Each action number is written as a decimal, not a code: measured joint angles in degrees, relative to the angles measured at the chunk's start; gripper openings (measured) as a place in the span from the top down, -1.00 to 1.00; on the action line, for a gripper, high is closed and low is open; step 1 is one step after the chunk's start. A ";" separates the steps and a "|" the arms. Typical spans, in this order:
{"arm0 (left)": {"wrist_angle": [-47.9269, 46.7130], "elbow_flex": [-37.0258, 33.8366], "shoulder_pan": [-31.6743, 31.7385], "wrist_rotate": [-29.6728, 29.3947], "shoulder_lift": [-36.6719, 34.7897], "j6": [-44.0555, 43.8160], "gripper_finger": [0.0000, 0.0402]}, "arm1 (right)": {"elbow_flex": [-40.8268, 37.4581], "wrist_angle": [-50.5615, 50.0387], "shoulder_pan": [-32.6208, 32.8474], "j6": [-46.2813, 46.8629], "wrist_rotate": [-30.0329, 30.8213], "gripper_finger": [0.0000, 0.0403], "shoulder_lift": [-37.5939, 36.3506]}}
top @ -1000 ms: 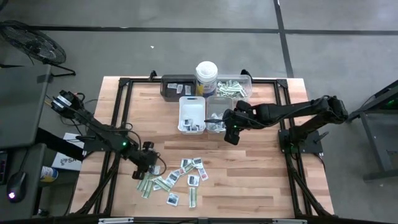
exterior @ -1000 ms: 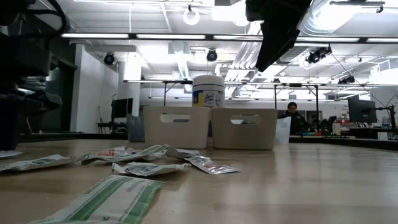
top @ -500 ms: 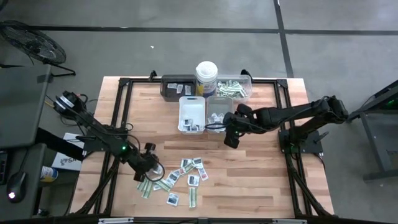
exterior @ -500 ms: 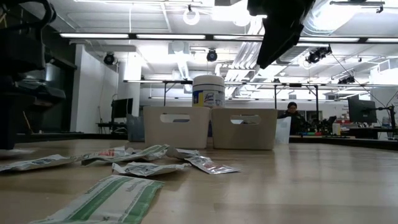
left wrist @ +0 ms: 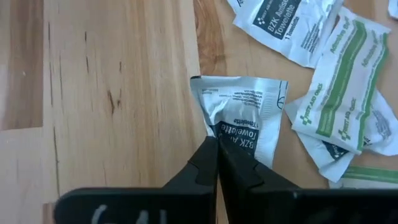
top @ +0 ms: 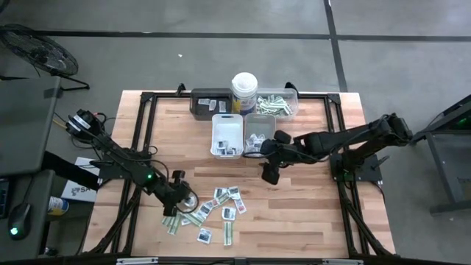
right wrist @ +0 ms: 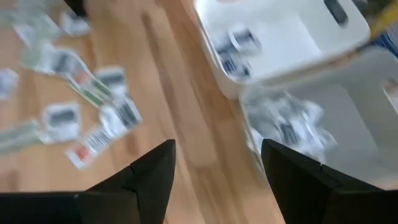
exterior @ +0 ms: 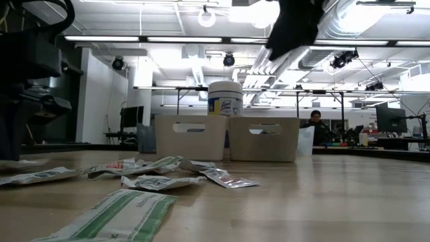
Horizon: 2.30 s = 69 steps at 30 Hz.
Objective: Pick & Place First Aid Supplies
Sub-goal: Put the wipe into the gray bin
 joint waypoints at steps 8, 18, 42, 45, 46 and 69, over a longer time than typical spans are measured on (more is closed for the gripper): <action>-4.37 9.64 0.11 -11.64 0.06 0.61 1.00 | 0.00 13.72 1.58 -1.19 -0.12 -0.15 0.00; -5.43 26.71 6.78 -30.70 -0.02 15.78 1.00 | 0.02 25.05 2.14 -2.87 0.05 -0.15 0.00; -2.87 43.91 18.08 -40.21 -0.15 43.15 1.00 | 0.02 42.67 0.16 -9.01 4.95 -0.06 0.00; -2.86 43.91 18.08 -40.47 -0.15 43.70 1.00 | 0.02 42.22 -0.43 -9.01 4.85 0.06 0.00; -2.85 43.91 18.08 -40.55 -0.15 43.71 1.00 | 0.02 42.21 -0.54 -9.01 4.83 0.10 0.00; -2.32 43.93 18.10 -40.68 -0.20 43.85 1.00 | 0.02 39.06 -0.95 -6.29 2.99 0.99 0.00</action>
